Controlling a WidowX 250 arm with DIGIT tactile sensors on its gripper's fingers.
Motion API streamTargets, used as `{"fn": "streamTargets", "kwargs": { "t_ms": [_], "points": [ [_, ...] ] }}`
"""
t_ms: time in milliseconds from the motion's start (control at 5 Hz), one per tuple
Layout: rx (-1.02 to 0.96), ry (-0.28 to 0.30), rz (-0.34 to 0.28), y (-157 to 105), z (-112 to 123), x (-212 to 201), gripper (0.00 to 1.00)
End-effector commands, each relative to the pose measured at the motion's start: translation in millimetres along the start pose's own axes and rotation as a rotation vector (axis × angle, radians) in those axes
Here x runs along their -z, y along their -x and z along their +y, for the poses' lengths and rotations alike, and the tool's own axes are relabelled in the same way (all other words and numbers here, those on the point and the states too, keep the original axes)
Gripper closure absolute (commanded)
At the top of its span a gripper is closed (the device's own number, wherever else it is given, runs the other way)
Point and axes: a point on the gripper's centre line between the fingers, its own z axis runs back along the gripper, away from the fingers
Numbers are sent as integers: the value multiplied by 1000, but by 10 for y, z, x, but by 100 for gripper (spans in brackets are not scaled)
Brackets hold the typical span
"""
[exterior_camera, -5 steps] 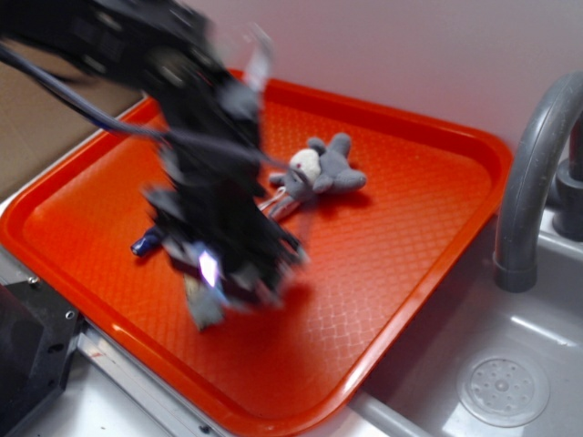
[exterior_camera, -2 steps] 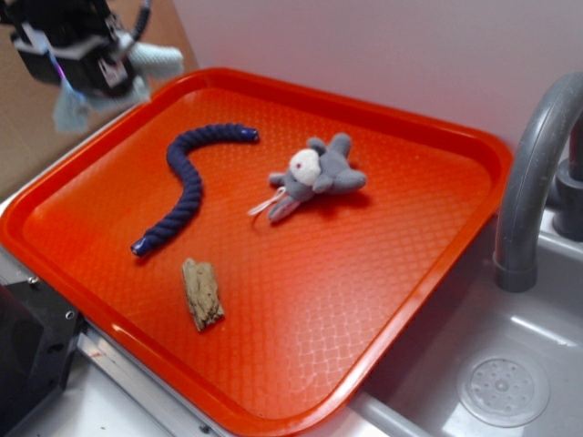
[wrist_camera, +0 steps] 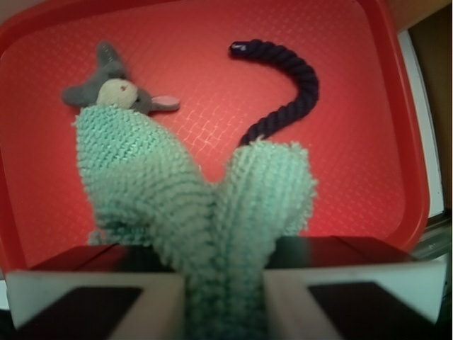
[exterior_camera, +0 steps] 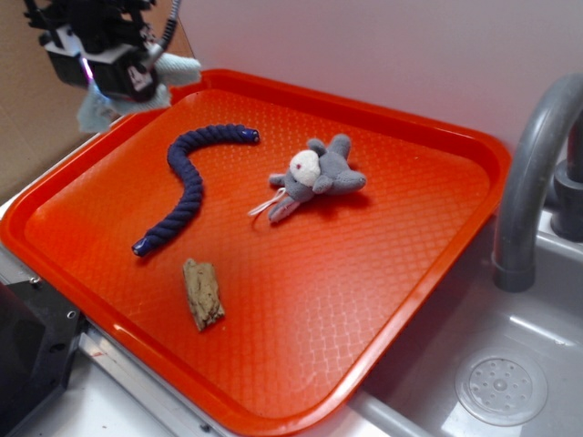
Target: Grab the blue cloth.
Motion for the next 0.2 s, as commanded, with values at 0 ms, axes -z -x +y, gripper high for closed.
{"fn": "streamTargets", "kwargs": {
  "t_ms": [0],
  "points": [
    [5,-22,-15,7,-16,19,100]
  ]
}}
